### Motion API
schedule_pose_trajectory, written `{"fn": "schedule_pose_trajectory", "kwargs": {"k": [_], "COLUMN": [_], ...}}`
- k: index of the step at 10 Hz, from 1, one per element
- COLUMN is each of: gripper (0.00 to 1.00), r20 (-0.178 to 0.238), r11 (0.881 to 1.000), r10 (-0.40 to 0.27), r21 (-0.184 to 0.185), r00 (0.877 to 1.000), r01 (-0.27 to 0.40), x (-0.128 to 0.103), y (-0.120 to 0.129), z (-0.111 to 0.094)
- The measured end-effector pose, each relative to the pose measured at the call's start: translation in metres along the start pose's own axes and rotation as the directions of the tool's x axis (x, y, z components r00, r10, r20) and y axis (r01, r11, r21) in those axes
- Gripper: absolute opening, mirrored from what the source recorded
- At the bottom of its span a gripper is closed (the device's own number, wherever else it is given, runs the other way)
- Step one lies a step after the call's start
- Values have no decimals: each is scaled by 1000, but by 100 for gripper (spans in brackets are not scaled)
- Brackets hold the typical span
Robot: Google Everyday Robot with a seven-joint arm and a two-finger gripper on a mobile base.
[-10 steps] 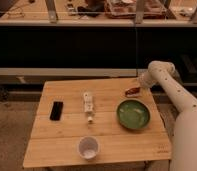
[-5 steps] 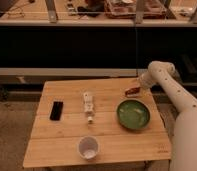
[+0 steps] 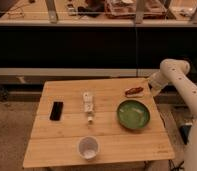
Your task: Push the ceramic bowl across the table
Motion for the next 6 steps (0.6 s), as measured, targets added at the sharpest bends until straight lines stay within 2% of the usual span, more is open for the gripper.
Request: {"fn": "schedule_pose_trajectory", "kwargs": {"k": [1,3,4,6], "gripper": [62,62,62,62], "r20": [-2,22,25,28], "r11": [1000,994,993,994], "r10": [3,38,42,38], "r21": [-17,-102,-111,-106], "r00": [1000,999,999,999], "r01": [-3,-35,-39,-34], "x": [4,11,11,7], "y": [13,67,72,67], "z": [-3,10,13,12]}}
